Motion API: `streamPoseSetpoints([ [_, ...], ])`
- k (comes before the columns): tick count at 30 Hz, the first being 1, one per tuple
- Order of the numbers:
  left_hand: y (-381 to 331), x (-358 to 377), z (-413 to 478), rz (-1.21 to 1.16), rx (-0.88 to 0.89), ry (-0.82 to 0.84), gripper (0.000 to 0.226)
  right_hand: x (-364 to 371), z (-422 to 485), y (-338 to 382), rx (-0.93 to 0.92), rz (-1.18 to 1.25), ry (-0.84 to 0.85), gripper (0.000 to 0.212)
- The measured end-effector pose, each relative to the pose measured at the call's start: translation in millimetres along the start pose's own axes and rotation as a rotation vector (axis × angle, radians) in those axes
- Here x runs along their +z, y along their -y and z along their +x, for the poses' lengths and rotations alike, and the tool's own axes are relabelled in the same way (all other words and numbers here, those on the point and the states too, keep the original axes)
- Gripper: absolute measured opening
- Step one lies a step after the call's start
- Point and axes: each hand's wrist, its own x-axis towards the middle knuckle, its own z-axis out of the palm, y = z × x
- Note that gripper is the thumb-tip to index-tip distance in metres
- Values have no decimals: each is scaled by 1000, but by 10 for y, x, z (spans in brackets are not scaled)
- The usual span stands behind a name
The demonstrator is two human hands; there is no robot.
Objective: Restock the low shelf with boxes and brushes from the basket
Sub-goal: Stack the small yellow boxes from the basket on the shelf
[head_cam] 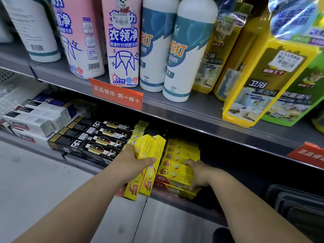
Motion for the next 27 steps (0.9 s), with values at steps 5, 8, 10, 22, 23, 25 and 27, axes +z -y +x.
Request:
streamPoseSetpoints([
  [5, -11, 50, -28, -88, -23, 99, 91, -201, -289, 267, -398, 308, -187, 123],
  [8, -44, 61, -44, -185, -76, 162, 86, -208, -468, 475, -671, 348, -307, 109],
  [10, -80, 55, -76, -289, -118, 226, 68, -192, -489, 496, -671, 295, -398, 92],
  [22, -56, 15, -6, -326, -95, 45, 85, -377, -255, -317, 133, 75, -499, 56],
  [23, -61, 31, -7, -319, -95, 53, 85, -363, -218, -365, 166, 49, -480, 56],
  [25, -68, 49, -12, -310, -95, 72, 84, -325, -147, -411, 208, 39, -424, 55],
  [27, -80, 54, -19, -300, -98, 72, 84, -284, -104, -393, 201, 68, -343, 55],
])
